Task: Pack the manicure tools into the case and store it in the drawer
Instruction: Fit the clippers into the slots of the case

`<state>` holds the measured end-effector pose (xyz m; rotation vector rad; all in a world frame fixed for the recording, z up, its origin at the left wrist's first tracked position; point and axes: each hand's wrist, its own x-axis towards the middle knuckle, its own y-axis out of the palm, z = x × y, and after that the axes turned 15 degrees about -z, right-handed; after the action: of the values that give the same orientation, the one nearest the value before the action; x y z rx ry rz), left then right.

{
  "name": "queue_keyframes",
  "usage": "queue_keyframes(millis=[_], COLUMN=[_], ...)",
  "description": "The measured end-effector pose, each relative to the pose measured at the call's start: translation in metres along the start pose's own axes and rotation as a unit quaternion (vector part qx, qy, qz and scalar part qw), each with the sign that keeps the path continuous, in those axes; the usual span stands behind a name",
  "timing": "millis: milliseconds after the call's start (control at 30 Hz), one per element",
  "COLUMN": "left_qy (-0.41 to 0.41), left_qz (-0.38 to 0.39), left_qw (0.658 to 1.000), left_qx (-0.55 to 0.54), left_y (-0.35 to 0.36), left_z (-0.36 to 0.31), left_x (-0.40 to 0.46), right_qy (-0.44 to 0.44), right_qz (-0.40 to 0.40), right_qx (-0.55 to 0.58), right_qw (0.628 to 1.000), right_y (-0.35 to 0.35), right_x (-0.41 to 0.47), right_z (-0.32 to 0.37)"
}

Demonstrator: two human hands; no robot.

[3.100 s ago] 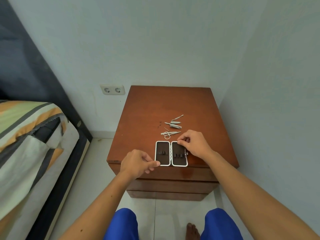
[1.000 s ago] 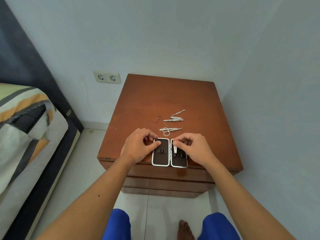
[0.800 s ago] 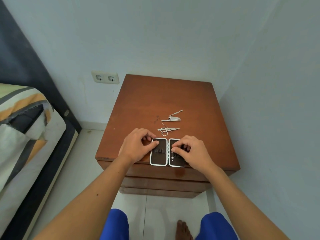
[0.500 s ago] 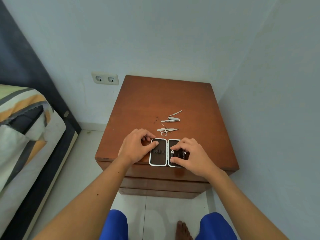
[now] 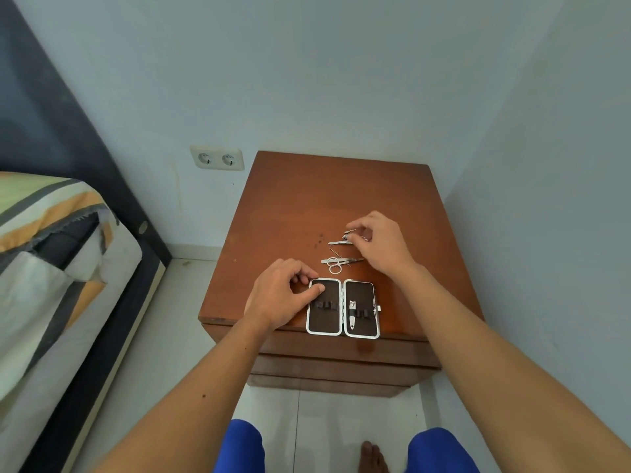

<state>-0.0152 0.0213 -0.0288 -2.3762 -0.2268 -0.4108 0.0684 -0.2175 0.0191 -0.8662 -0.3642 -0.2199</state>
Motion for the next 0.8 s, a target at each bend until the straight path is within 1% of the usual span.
queue_keyframes(millis=[133,300,367,467,533,633,733,800], left_qy=[-0.001,0.005,0.005,0.006,0.006,0.007,0.008,0.006], left_qz=[0.0,0.002,0.002,0.003,0.002,0.001,-0.002,-0.002], left_qw=[1.0,1.0,1.0,1.0,1.0,1.0,1.0,1.0], left_qx=[0.0,0.0,-0.001,0.0,0.001,0.004,0.007,0.006], left_y=[-0.001,-0.001,-0.001,-0.001,-0.001,0.0,-0.001,-0.001], left_z=[0.0,0.0,0.0,0.001,0.001,0.001,0.001,0.0], left_x=[0.0,0.0,0.0,0.0,0.0,0.0,0.001,0.0], right_qy=[-0.025,-0.026,-0.013,0.041,0.071,0.103,0.129,0.142], right_qz=[0.061,0.053,0.025,-0.031,-0.04,-0.021,0.024,0.047], right_qx=[-0.062,-0.059,-0.026,0.046,0.08,0.134,0.208,0.23], right_qw=[0.996,0.996,0.999,0.998,0.993,0.985,0.969,0.962], right_y=[0.012,0.009,0.004,-0.007,-0.016,-0.032,-0.039,-0.038], right_x=[0.01,0.01,0.009,0.008,0.004,-0.008,-0.027,-0.04], right_z=[-0.003,-0.003,-0.002,0.0,0.001,-0.001,-0.005,-0.009])
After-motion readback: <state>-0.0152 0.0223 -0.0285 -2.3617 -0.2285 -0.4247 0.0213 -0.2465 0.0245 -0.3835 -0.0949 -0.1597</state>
